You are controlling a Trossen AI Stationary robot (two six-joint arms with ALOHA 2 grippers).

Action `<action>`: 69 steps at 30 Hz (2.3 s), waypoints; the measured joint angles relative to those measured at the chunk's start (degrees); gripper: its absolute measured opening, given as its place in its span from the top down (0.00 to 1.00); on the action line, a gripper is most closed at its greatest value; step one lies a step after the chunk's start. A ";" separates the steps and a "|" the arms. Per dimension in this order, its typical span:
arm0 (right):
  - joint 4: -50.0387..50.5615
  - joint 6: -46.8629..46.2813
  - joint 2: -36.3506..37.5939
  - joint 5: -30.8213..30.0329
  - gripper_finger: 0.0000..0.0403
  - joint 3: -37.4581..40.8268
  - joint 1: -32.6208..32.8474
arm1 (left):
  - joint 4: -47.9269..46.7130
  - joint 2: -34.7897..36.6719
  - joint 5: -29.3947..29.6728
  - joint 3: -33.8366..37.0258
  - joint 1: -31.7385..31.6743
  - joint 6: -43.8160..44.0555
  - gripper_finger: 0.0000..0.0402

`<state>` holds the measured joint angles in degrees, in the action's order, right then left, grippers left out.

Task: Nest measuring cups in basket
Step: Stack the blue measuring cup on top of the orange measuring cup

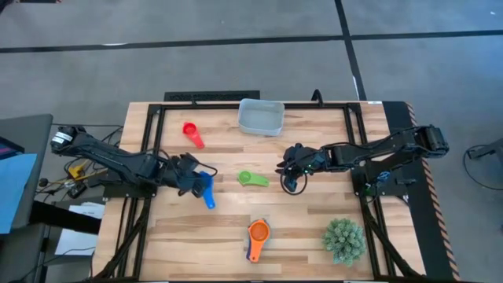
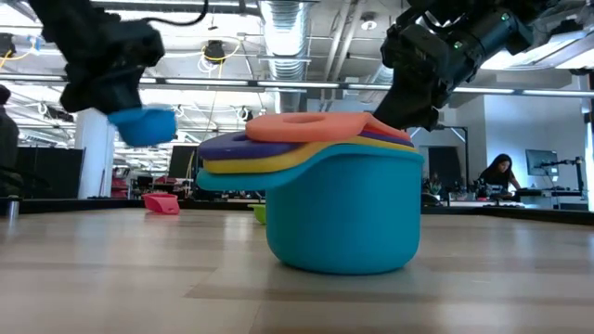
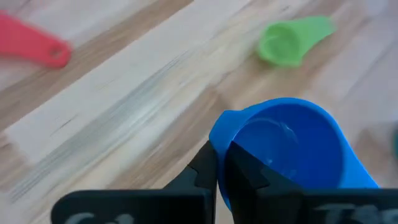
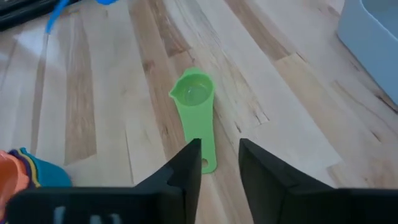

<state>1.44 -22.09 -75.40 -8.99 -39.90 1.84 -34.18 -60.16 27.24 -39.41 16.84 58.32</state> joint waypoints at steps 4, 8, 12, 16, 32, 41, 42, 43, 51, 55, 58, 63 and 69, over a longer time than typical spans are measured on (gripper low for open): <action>1.64 0.11 1.61 0.02 0.78 0.00 -0.01 | 3.08 -3.02 -0.97 -1.53 0.04 -1.78 0.99; 4.30 0.09 5.08 -0.02 0.85 0.00 0.01 | 3.91 -9.07 -3.65 -4.63 0.07 -1.70 0.99; 7.10 0.06 9.11 -1.43 0.90 -0.05 0.07 | 3.24 -14.88 -4.66 -9.80 0.07 -3.67 0.99; 11.51 -2.01 12.57 -8.06 0.93 -0.09 0.57 | 2.25 -19.76 -4.68 -16.21 0.09 -6.04 0.99; 19.58 -4.92 15.13 -15.54 0.93 0.00 2.72 | -9.24 -36.90 -7.95 -40.58 -0.17 -14.96 0.99; 20.09 -5.10 15.11 -15.55 0.95 0.00 2.65 | -7.87 -37.51 -10.59 -44.00 -0.31 -18.81 1.00; 20.15 -5.56 15.11 -15.52 0.94 0.00 2.67 | -7.56 -37.51 -11.21 -44.03 -0.31 -19.18 1.00; 20.36 -6.27 15.11 -15.49 0.93 0.00 2.68 | -7.32 -37.63 -11.69 -44.02 -0.31 -19.65 1.00; 21.95 -7.98 15.11 -15.34 0.94 0.00 2.63 | -3.32 -40.36 -14.04 -44.28 0.11 -23.00 1.00; 22.36 -8.33 15.11 -15.32 0.95 0.00 2.70 | 0.30 -41.42 -15.36 -44.23 0.08 -21.69 1.00; 22.74 -8.55 15.11 -15.26 0.94 0.00 2.72 | 3.75 -42.38 -15.07 -44.36 0.46 -18.12 1.00; 23.87 -9.44 15.11 -15.23 0.92 0.00 2.70 | 5.00 -43.43 -15.00 -44.31 1.82 -16.52 1.00; 23.97 -9.57 15.09 -15.23 0.94 0.00 2.70 | 6.79 -45.72 -15.27 -44.23 3.44 -15.29 0.99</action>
<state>25.41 -31.65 -60.31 -24.23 -39.90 4.54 -27.39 -105.88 11.97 -83.64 20.28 43.03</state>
